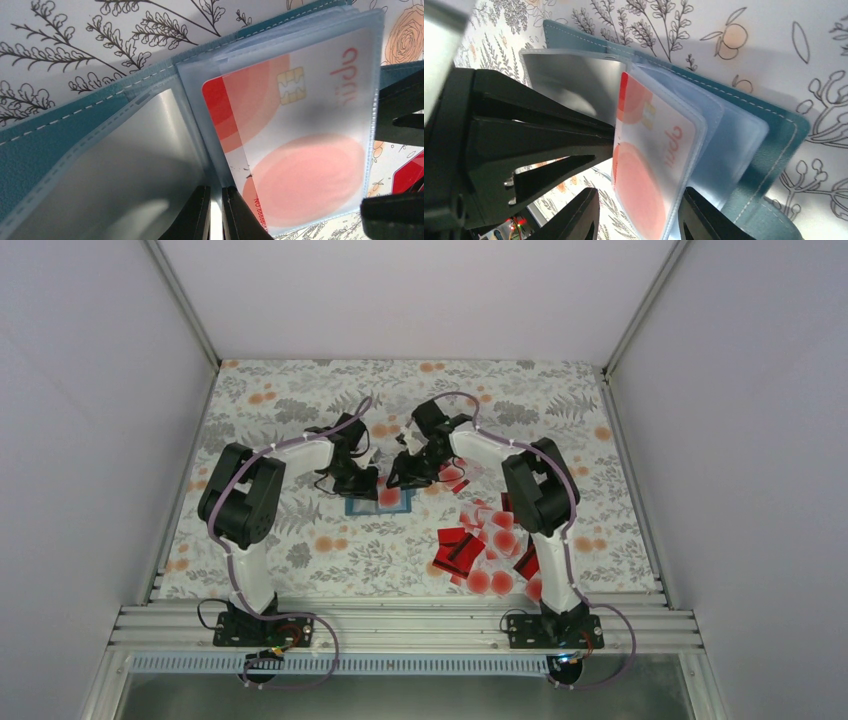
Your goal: Put the credit cards into the card holder
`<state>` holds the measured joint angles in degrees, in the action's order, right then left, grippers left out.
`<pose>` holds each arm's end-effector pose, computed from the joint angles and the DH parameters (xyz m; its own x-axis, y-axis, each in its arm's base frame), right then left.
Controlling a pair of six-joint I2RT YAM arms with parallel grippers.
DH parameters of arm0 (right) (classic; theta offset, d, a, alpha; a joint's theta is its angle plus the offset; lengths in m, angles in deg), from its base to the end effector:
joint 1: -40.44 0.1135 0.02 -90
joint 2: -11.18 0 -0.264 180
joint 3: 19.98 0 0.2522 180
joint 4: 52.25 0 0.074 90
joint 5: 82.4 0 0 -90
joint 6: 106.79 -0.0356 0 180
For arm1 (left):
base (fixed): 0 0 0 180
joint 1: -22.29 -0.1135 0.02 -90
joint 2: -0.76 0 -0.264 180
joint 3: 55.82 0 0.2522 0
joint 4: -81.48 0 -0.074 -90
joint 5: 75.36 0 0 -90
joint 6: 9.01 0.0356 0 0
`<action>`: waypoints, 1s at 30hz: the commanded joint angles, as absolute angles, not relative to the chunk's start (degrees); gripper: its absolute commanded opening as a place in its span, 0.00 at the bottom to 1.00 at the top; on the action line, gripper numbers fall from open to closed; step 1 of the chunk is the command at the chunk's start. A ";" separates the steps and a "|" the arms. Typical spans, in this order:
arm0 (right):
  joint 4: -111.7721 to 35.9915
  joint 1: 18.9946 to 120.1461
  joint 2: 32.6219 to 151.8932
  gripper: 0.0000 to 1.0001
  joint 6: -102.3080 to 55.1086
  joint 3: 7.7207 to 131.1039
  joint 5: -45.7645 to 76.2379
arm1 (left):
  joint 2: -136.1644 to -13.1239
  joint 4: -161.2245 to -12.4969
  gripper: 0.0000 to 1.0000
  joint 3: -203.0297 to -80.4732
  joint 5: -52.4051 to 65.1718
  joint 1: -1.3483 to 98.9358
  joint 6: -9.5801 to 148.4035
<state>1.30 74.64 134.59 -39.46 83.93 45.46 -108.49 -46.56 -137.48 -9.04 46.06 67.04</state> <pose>0.3457 0.2614 0.1520 -0.9581 -0.2832 -0.0427 -0.2411 0.7170 0.6541 0.3145 -0.1541 0.1411 -0.9785 0.1897 -0.0808 0.2060 0.8805 -0.4270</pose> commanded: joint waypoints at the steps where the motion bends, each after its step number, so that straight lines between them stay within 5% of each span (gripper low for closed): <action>1: 2.42 76.19 136.10 0.40 -38.33 86.58 46.53 | -109.81 -47.23 0.09 -137.43 -8.34 46.73 67.81; 30: 2.85 77.77 138.14 0.40 -36.69 91.71 50.79 | -93.33 -40.02 0.09 -136.27 -1.63 40.32 63.41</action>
<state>2.22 76.82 136.97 -37.06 88.91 49.62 -96.27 -42.21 -137.52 -5.13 41.89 63.74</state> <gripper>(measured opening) 0.396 0.089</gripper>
